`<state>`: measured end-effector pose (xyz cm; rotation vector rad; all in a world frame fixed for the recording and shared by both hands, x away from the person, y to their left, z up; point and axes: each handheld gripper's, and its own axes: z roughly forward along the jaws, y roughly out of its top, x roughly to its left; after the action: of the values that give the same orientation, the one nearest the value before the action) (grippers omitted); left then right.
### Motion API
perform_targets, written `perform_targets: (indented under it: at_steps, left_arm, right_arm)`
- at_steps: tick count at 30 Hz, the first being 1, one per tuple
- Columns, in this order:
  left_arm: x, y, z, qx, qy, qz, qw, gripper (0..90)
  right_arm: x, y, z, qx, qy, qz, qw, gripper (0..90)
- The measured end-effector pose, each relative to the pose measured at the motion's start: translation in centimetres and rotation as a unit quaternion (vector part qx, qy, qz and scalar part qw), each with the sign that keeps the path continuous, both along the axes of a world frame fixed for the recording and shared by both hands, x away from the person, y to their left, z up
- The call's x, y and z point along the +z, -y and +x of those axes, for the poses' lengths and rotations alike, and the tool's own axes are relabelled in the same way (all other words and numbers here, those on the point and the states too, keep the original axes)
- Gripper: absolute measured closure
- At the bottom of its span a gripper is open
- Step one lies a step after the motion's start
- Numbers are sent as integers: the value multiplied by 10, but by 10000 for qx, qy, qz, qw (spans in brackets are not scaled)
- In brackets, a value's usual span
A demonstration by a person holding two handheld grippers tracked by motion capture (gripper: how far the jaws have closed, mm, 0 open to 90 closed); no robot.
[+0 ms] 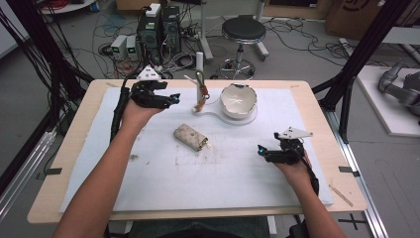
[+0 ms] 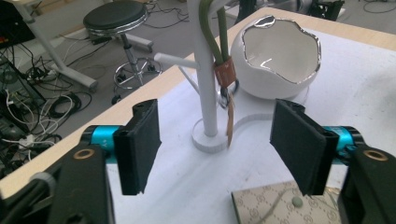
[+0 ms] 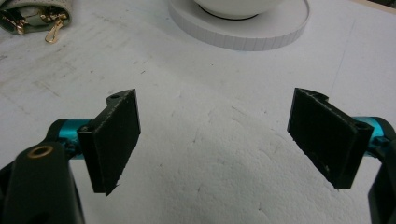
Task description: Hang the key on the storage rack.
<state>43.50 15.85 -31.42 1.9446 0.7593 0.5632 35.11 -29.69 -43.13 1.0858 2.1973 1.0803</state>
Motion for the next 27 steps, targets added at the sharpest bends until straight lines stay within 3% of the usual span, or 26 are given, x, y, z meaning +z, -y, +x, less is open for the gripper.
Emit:
perform_targets:
  at_steps: [1, 6, 17, 27]
  left_arm:
    - [-3, -5, -4, -74, -16, -100, 9999, 320]
    - [-11, -14, -15, -214, -7, -188, 9996, 316]
    - [-34, -47, -48, -202, 3, -460, 9987, 237]
    - [-54, -69, -71, -142, -95, -436, 9989, 195]
  right_arm:
    - [0, 0, 0, -1, 0, 4, 10000, 174]
    - [0, 0, 0, -7, 4, -14, 10000, 173]
    - [0, 0, 0, -7, 1, 4, 10000, 174]
    - [0, 1, -1, -57, -26, -15, 10000, 174]
